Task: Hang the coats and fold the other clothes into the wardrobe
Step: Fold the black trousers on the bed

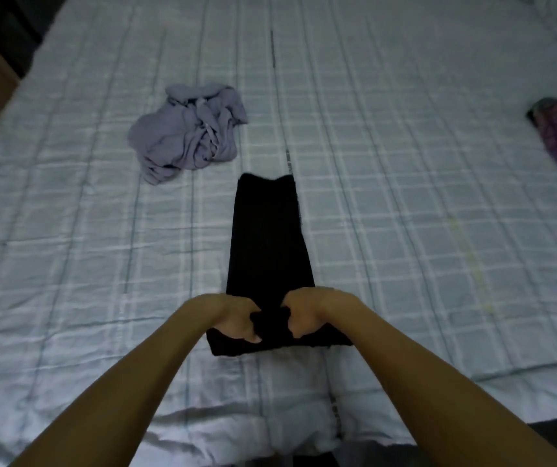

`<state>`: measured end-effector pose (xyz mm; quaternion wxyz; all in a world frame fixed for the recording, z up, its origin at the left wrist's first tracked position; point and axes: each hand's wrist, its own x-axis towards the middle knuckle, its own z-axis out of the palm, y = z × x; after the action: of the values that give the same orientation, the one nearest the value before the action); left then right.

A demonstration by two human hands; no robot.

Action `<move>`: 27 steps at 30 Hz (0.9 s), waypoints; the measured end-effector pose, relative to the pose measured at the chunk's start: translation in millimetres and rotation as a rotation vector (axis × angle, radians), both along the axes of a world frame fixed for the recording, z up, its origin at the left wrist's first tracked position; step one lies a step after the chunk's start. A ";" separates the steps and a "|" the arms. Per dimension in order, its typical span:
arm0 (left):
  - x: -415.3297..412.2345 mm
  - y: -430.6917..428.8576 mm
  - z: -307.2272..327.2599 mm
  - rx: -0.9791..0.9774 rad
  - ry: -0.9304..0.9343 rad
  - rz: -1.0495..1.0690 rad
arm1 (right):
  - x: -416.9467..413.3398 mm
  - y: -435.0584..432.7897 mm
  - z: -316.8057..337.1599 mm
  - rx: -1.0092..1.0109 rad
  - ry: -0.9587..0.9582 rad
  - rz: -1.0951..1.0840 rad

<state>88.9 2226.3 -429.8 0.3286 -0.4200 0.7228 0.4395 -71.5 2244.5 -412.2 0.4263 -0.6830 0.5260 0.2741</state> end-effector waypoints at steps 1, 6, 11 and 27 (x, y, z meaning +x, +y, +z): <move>2.7 -7.6 10.8 0.003 0.015 0.042 | -1.7 -6.6 12.9 -0.026 -0.001 -0.029; 9.7 -43.3 21.1 -0.975 0.325 0.433 | -7.1 -37.0 18.3 -1.087 -0.140 -0.299; 4.6 -32.3 -35.4 -1.132 0.442 0.507 | -6.3 -38.4 -33.5 -1.168 -0.254 -0.361; -14.9 -48.6 -122.6 -0.961 0.068 0.161 | -20.1 -62.2 -141.0 -0.947 -0.059 -0.088</move>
<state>74.0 2177.7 -552.4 0.0388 -0.5641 0.8195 0.0937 -91.6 2182.3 -553.2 0.0939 -0.7867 0.6092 -0.0338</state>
